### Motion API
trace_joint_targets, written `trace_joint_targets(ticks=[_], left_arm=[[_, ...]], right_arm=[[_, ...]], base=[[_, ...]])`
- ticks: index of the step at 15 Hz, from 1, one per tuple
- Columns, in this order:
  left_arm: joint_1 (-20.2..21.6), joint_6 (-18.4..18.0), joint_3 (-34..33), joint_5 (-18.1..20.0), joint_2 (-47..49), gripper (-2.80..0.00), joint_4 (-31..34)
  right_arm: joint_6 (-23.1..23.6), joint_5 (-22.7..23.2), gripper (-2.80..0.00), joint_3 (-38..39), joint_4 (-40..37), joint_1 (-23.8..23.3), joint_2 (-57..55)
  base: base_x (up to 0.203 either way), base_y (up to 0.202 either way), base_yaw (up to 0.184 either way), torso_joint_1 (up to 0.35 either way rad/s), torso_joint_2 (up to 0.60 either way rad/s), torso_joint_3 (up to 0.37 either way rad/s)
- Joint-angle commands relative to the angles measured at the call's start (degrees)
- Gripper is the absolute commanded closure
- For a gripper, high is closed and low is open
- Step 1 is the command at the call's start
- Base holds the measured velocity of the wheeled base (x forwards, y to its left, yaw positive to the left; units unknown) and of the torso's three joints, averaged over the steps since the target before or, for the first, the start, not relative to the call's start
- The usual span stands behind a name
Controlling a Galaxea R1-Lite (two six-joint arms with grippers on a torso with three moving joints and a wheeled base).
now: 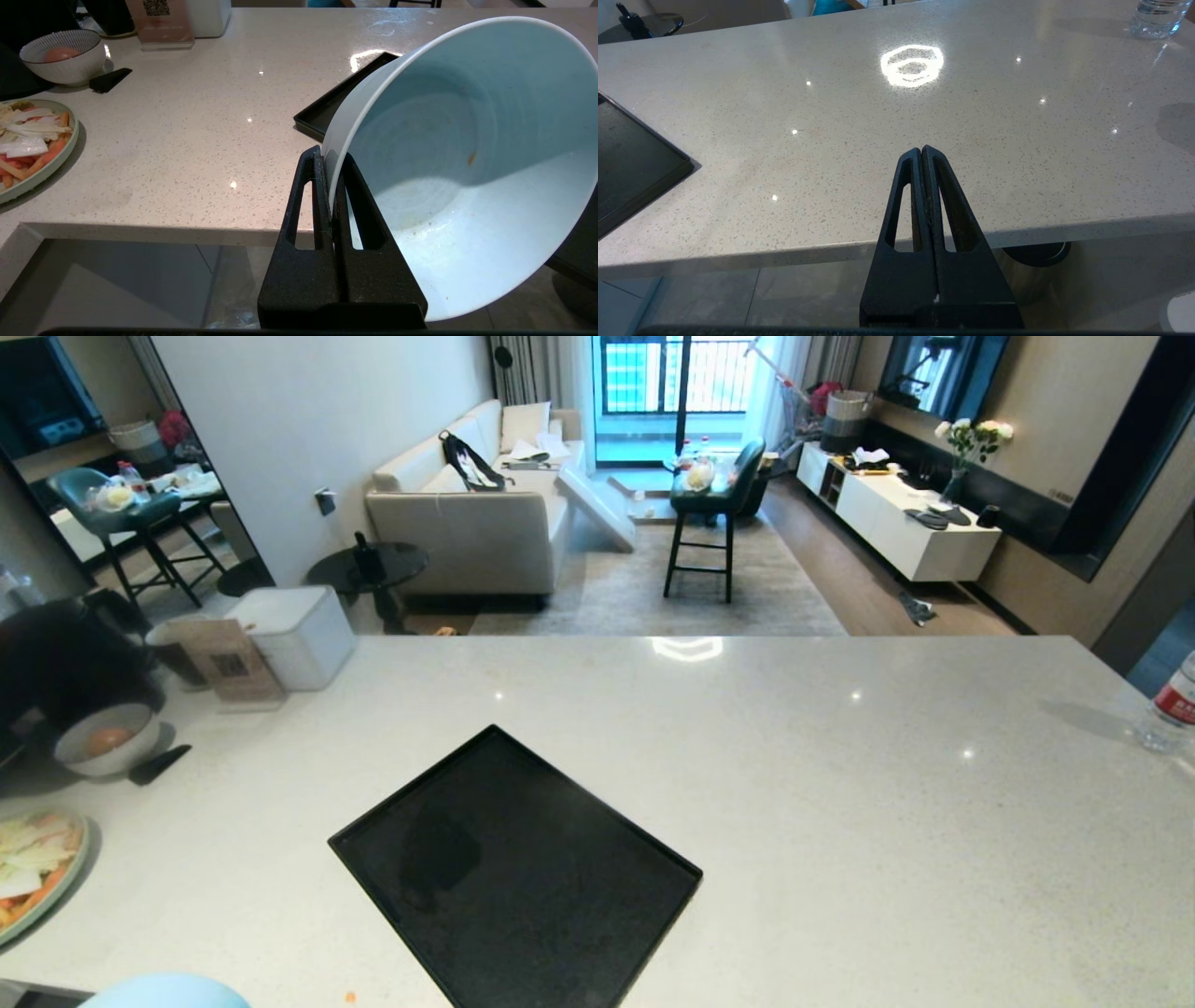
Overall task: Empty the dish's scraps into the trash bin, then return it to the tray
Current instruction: Put the bowl back to the table
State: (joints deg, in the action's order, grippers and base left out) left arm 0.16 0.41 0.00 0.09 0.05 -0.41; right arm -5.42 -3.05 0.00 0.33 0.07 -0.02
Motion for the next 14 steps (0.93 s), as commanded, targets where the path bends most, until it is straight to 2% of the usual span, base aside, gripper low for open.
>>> trace_joint_targets(ticks=[1, 12, 14], left_arm=[[0.02, 0.02, 0.0, 0.0, 0.04, 0.0, -0.02], [0.02, 1.08, 0.44, 0.17, 1.53, 0.0, 0.85], [0.02, 1.07, 2.88, 0.84, 3.17, 0.0, 1.29]], right_arm=[[-0.02, -0.03, 0.0, 0.0, 0.02, 0.01, 0.02], [-0.02, -0.03, 0.0, 0.0, 0.02, 0.01, 0.02], [-0.02, -0.03, 0.0, 0.0, 0.02, 0.01, 0.02]], base=[[0.0, 0.0, 0.0, 0.0, 0.0, 0.0], [0.0, 0.0, 0.0, 0.0, 0.0, 0.0], [0.0, 0.0, 0.0, 0.0, 0.0, 0.0]])
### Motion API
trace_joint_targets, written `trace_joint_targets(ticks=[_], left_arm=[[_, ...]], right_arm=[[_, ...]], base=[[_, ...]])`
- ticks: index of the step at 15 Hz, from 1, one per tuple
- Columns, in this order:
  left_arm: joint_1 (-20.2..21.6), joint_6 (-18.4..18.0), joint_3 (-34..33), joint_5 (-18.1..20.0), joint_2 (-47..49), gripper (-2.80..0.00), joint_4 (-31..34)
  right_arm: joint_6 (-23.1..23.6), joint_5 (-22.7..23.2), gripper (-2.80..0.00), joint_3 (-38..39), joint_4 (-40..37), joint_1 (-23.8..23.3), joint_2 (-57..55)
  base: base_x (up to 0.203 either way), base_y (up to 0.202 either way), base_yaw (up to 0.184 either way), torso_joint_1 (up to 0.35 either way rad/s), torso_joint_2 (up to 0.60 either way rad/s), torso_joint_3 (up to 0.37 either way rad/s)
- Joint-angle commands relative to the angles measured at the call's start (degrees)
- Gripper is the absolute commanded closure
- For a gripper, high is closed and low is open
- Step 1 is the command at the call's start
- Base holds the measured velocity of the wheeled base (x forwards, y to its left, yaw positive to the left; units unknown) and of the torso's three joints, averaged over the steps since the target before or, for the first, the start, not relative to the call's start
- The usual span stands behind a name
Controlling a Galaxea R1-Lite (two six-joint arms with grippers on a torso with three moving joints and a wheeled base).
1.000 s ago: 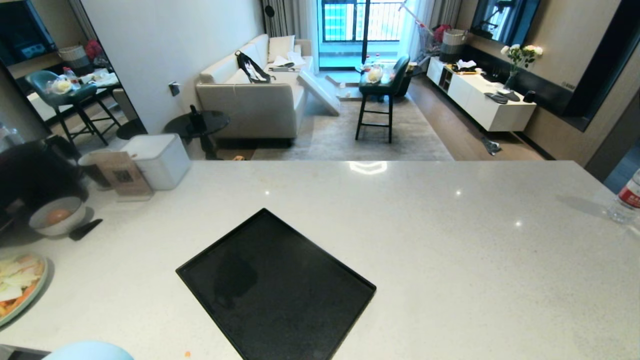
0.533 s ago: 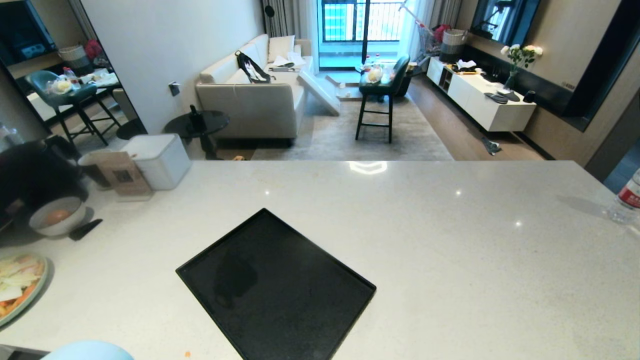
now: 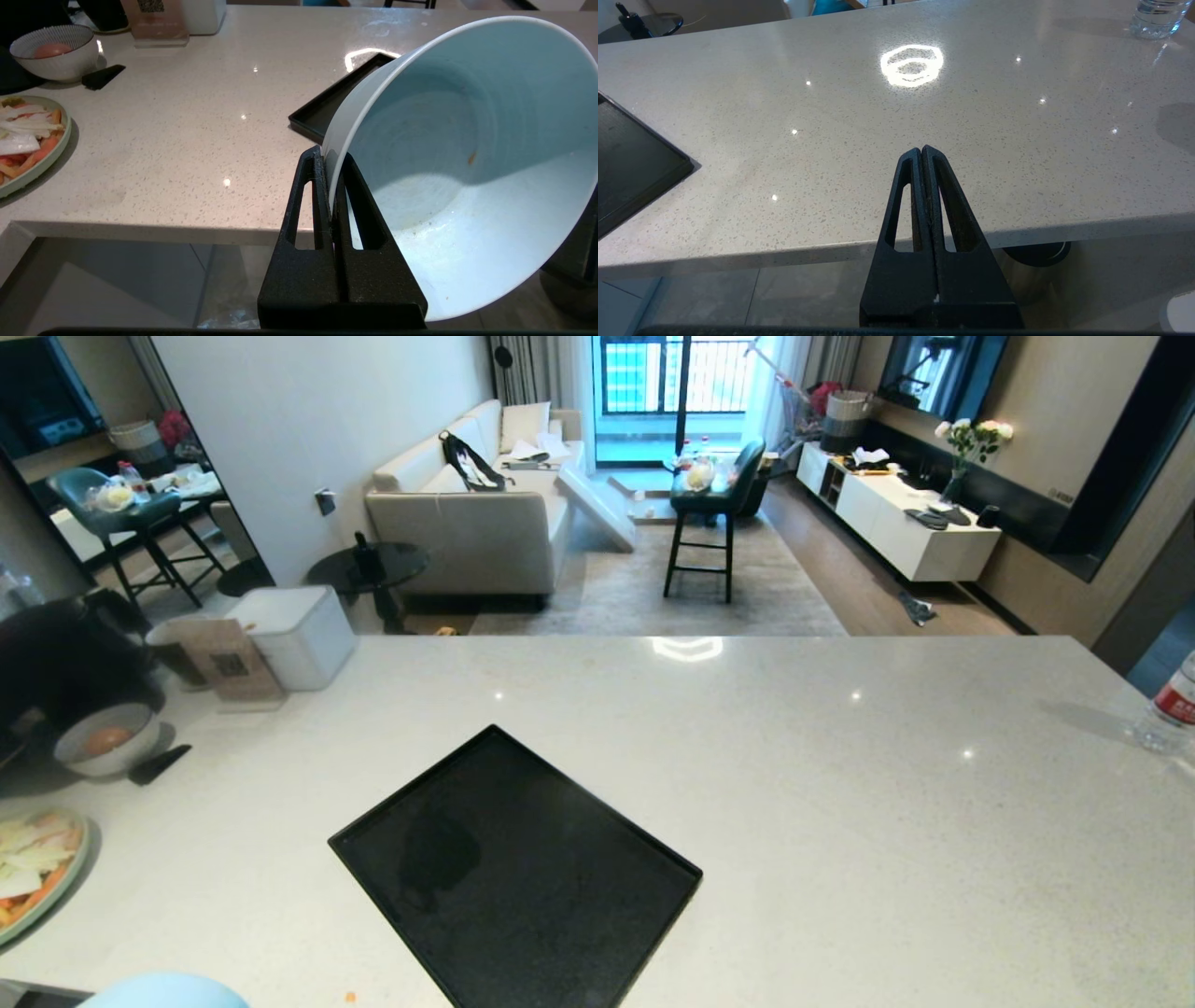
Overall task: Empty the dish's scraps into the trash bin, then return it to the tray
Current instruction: Put the bowl back to the table
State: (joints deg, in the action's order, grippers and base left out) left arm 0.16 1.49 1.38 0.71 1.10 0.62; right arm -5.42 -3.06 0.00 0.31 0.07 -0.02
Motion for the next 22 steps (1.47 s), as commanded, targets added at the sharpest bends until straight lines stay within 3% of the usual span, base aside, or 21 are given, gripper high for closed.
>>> trace_joint_targets(ticks=[1, 7, 10, 18, 22], left_arm=[[-0.04, 0.0, 3.2, 0.58, 5.09, 0.0, 0.76], [-6.79, -0.16, 16.0, 1.67, 29.82, 0.0, 1.4], [-9.22, -2.17, 21.34, 1.67, 43.9, 0.0, 1.41], [-10.34, -4.66, 40.88, 1.74, 81.77, 0.0, 1.47], [-10.43, -2.03, 51.59, 1.84, 97.25, 0.0, 2.28]], right_arm=[[-0.02, 0.02, 0.0, 0.0, 0.04, 0.01, 0.02], [-0.02, 0.04, 0.0, 0.0, 0.04, 0.01, 0.02], [-0.02, 0.02, 0.0, 0.0, 0.04, 0.01, 0.02], [-0.02, -0.02, 0.0, 0.0, 0.04, 0.01, 0.02], [-0.02, 0.07, 0.0, 0.0, 0.04, 0.01, 0.02]], base=[[0.0, 0.0, 0.0, 0.0, 0.0, 0.0], [0.0, 0.0, 0.0, 0.0, 0.0, 0.0], [0.0, 0.0, 0.0, 0.0, 0.0, 0.0], [0.0, 0.0, 0.0, 0.0, 0.0, 0.0], [0.0, 0.0, 0.0, 0.0, 0.0, 0.0]])
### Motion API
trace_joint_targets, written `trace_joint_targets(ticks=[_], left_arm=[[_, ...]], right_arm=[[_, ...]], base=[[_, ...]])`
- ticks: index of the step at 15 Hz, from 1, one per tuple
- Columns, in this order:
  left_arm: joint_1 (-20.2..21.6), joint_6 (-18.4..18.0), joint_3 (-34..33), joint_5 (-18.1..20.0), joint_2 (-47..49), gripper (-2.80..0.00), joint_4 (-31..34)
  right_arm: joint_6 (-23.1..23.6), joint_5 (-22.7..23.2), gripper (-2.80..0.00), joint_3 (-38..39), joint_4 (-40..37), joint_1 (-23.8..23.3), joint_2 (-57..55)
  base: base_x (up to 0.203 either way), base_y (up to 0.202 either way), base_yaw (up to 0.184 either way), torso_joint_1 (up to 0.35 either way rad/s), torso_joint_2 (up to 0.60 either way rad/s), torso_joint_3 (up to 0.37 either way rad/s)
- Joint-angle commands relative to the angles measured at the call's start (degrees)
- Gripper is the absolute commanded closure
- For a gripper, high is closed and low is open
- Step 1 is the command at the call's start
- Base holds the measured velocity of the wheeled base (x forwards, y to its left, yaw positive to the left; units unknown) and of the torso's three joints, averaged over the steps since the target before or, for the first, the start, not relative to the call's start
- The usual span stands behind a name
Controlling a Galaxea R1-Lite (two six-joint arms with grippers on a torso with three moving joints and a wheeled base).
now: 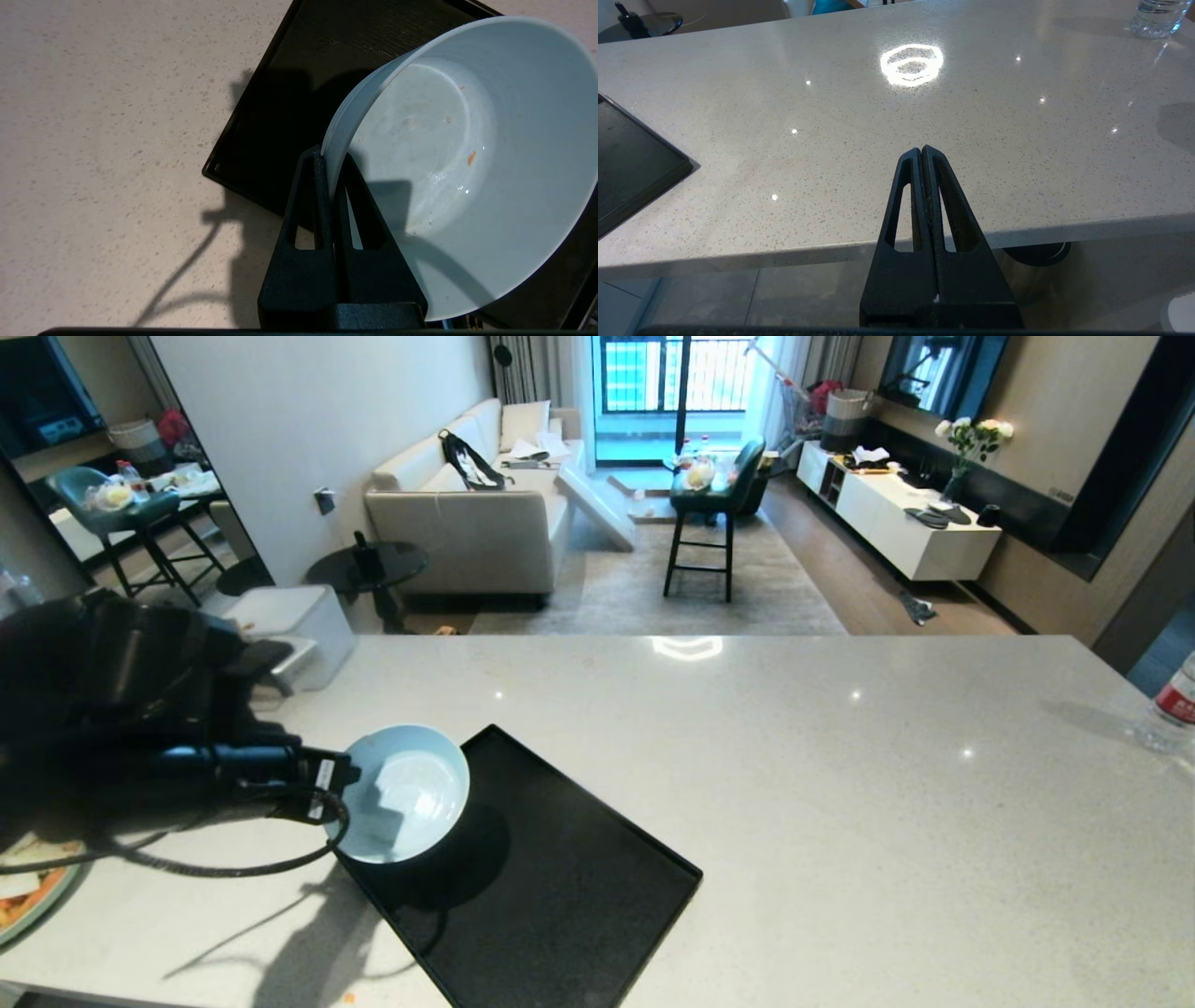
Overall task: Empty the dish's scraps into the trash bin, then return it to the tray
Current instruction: Put the bowl back to the table
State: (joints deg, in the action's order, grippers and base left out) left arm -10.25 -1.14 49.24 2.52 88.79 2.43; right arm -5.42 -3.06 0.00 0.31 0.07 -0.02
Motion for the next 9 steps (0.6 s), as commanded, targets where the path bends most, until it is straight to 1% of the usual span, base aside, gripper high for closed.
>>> trace_joint_targets(ticks=[1, 3, 4, 6, 9], left_arm=[[-0.04, 1.5, 6.55, 0.02, 12.06, 0.0, 2.33], [-0.79, 3.43, 10.07, 0.1, 14.65, 0.0, 9.78], [-1.74, 5.31, 11.15, 0.11, 15.8, 0.0, 11.65], [-3.42, 7.53, 11.81, 0.1, 17.63, 0.0, 12.26], [-5.55, 9.78, 11.97, 0.35, 19.76, 0.0, 12.12]], right_arm=[[-0.02, -0.02, 0.0, 0.0, 0.04, 0.01, 0.02], [-0.02, -0.02, 0.0, 0.0, 0.04, 0.01, 0.02], [-0.02, -0.02, 0.0, 0.0, 0.04, 0.01, 0.02], [-0.02, 0.01, 0.0, 0.0, 0.04, 0.01, 0.02], [-0.02, -0.02, 0.0, 0.0, 0.04, 0.01, 0.02]], base=[[0.0, 0.0, 0.0, 0.0, 0.0, 0.0], [0.0, 0.0, 0.0, 0.0, 0.0, 0.0], [0.0, 0.0, 0.0, 0.0, 0.0, 0.0], [0.0, 0.0, 0.0, 0.0, 0.0, 0.0], [0.0, 0.0, 0.0, 0.0, 0.0, 0.0]])
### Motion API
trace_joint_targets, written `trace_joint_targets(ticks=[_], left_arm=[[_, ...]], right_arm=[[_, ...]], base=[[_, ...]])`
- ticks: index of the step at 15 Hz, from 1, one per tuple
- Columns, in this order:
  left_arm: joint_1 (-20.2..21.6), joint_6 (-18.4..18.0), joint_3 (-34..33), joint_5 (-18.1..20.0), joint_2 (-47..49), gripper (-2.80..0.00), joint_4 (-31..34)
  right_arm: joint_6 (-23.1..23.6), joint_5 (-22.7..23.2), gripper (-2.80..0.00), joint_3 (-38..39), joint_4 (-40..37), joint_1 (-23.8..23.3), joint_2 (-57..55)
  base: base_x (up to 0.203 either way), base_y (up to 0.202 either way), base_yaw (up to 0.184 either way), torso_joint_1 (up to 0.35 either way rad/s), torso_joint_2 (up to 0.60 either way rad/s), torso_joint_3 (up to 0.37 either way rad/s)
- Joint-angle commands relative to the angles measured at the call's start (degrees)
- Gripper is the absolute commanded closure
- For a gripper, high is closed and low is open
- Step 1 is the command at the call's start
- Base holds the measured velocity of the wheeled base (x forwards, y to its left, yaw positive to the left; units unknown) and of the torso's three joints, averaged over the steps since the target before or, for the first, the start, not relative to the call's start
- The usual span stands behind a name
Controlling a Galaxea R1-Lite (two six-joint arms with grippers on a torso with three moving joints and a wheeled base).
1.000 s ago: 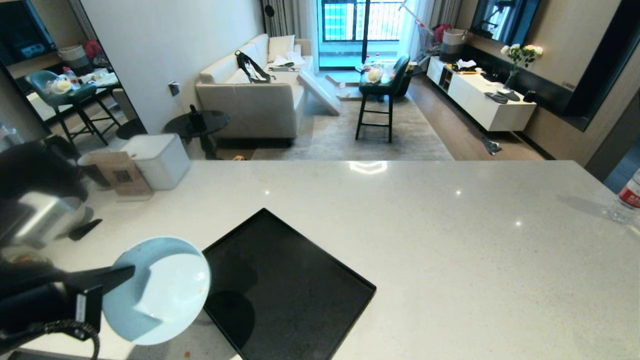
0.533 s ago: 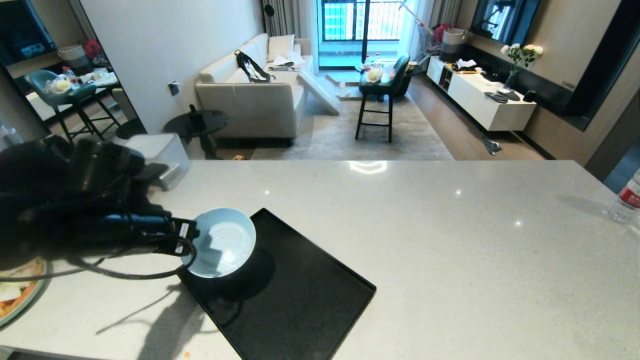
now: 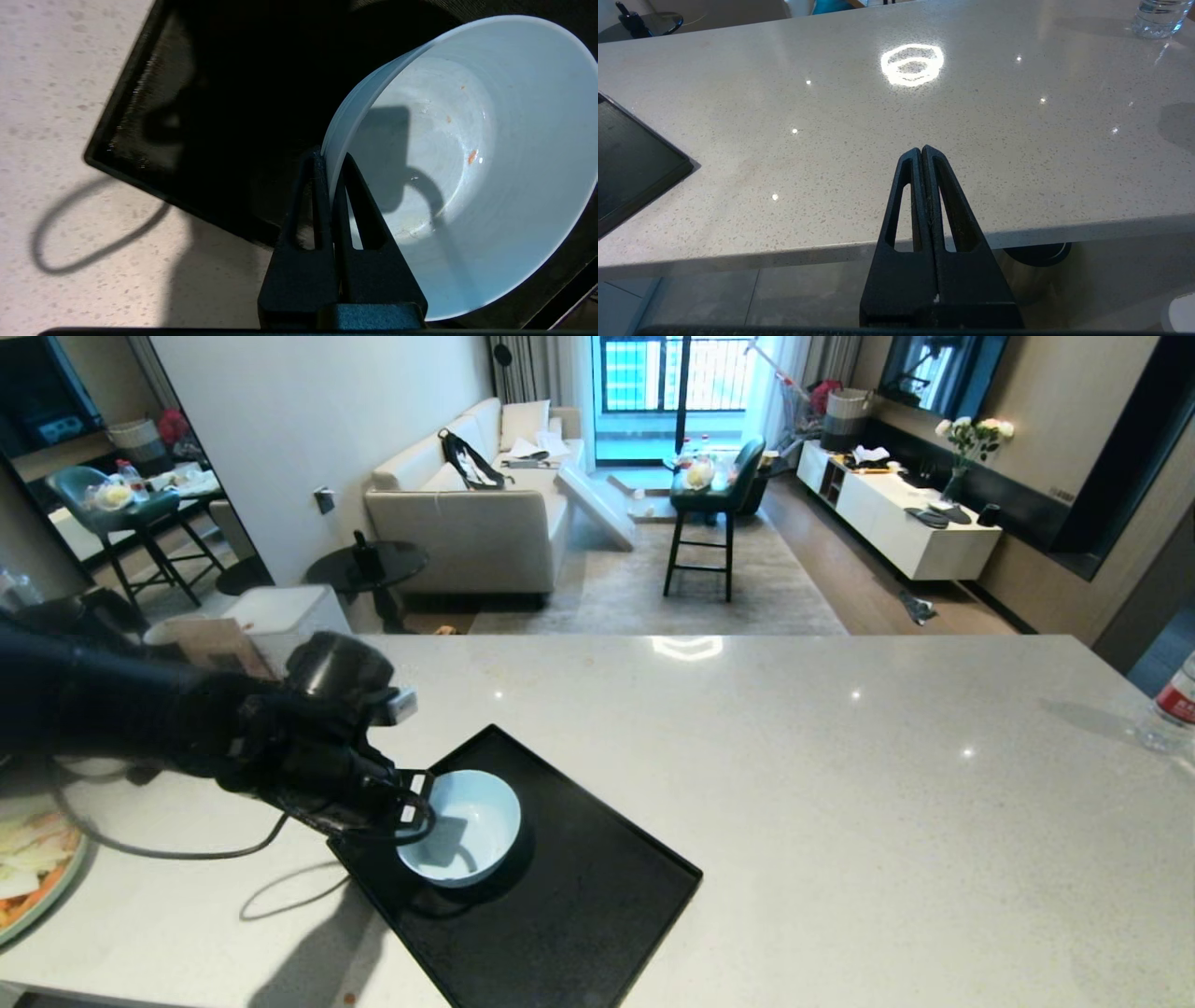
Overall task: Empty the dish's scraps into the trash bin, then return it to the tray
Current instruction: Put the bowl back to the table
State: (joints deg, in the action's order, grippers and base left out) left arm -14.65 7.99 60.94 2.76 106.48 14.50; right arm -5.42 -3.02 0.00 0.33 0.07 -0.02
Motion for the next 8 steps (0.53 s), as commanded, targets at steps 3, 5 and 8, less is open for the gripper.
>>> trace_joint_targets(ticks=[3, 5, 8], left_arm=[[-2.72, 1.68, 2.4, 0.41, 3.98, 0.0, -0.09], [-2.67, 1.84, 2.95, 0.8, 4.64, 0.0, -0.09], [-2.66, 2.46, 3.18, 1.55, 5.99, 0.0, -0.17]], right_arm=[[-0.03, -0.06, 0.0, 0.0, 0.02, 0.01, 0.02], [-0.03, -0.02, 0.0, 0.0, 0.02, 0.01, 0.02], [-0.03, -0.06, 0.0, 0.0, 0.02, 0.01, 0.02]], base=[[0.0, 0.0, 0.0, 0.0, 0.0, 0.0], [0.0, 0.0, 0.0, 0.0, 0.0, 0.0], [0.0, 0.0, 0.0, 0.0, 0.0, 0.0]])
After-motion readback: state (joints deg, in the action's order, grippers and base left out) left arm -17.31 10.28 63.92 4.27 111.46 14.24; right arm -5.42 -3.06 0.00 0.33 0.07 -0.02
